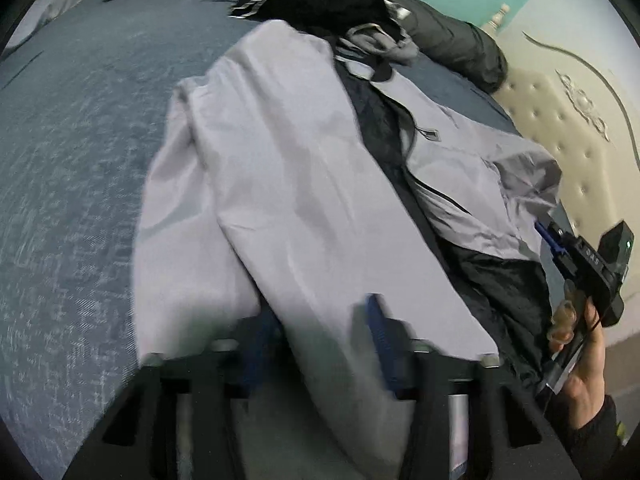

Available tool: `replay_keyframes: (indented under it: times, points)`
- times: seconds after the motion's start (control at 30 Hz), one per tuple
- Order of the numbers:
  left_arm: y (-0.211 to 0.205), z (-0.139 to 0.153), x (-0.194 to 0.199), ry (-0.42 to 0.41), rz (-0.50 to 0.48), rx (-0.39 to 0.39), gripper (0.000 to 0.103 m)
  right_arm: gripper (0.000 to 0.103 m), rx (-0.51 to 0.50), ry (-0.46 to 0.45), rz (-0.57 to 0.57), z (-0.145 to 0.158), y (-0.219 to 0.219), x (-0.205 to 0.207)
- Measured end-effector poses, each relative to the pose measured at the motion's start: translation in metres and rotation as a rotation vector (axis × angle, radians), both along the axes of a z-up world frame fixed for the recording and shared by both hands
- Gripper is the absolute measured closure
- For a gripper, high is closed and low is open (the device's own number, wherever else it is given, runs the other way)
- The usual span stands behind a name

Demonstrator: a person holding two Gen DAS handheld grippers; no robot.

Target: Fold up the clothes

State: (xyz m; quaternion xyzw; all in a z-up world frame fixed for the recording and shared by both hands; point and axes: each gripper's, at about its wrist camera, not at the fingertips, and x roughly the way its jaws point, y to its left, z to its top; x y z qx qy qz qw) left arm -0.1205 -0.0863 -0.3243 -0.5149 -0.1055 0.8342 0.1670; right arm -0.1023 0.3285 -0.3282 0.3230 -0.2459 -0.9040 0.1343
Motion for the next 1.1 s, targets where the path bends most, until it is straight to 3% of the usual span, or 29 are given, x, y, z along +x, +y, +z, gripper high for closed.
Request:
replay_keyframes:
  times: [0.03, 0.1, 0.37, 0.57, 0.7, 0.9, 1.0, 1.1]
  points:
    - [0.003, 0.001, -0.001, 0.007, -0.013, -0.013, 0.090, 0.085, 0.000, 0.000, 0.003, -0.001, 0.000, 0.000]
    - [0.009, 0.004, -0.004, 0.022, -0.036, -0.036, 0.097, 0.085, 0.004, -0.004, 0.004, -0.003, 0.000, -0.001]
    - [-0.031, 0.049, -0.022, 0.136, 0.023, -0.095, 0.100, 0.084, -0.002, 0.006, -0.013, -0.003, 0.004, -0.001]
    - [-0.098, 0.093, -0.044, 0.211, 0.152, -0.159, 0.100, 0.084, 0.008, 0.005, -0.008, -0.003, 0.002, -0.003]
    - [-0.151, 0.105, -0.061, 0.208, 0.256, -0.150, 0.100, 0.083, 0.015, 0.004, -0.004, -0.003, 0.001, -0.004]
    - [-0.206, 0.113, -0.078, 0.233, 0.382, -0.246, 0.100, 0.083, 0.016, 0.004, -0.009, -0.003, 0.001, -0.005]
    - [-0.230, 0.098, -0.086, 0.167, 0.431, -0.268, 0.093, 0.083, 0.019, 0.001, -0.008, -0.003, 0.001, -0.005]
    - [-0.241, 0.083, -0.087, 0.105, 0.444, -0.293, 0.057, 0.083, 0.021, -0.001, -0.008, -0.004, 0.001, -0.006]
